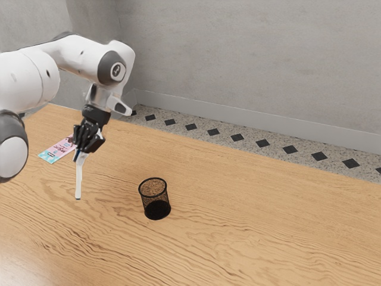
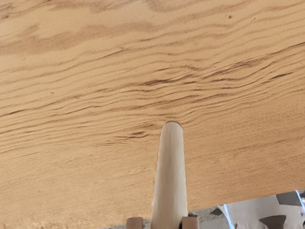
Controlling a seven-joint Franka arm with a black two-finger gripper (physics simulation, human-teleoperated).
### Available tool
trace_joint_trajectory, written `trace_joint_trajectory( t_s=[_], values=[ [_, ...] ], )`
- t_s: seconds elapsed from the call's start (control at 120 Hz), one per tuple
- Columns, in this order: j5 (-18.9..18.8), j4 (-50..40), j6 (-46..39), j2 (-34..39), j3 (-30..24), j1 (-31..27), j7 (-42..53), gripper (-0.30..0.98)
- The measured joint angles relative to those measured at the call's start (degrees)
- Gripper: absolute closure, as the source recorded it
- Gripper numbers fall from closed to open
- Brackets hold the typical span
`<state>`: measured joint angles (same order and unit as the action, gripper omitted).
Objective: Take the marker out of the pen holder and place it to the left of the pen holder.
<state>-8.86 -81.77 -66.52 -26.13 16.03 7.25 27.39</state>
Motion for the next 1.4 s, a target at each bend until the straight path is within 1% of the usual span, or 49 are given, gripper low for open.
trace_joint_trajectory(
  t_s=[0.125, 0.242, 0.55, 0.742, 1.183, 1.267, 1.4],
  values=[
    [0.9, -0.4, 4.6, -4.9, 1.6, 0.0, -1.9, 0.77],
    [1.3, -0.5, 7.3, -8.4, 2.7, -0.9, -3.4, 0.77],
    [2.9, 0.6, 9.4, -15.1, 2.7, -1.2, -5.9, 0.77],
    [3.6, 2.3, 9.6, -17.6, 2.4, -1.2, -6.9, 0.77],
    [5.1, 2.7, 8.3, -19.4, 2.2, -1.2, -8.3, 0.76],
    [5.3, 2.7, 8.0, -19.6, 2.2, -1.2, -8.5, 0.72],
    [5.9, 2.7, 7.5, -19.7, 2.1, -1.2, -9.0, 0.58]
  ],
)
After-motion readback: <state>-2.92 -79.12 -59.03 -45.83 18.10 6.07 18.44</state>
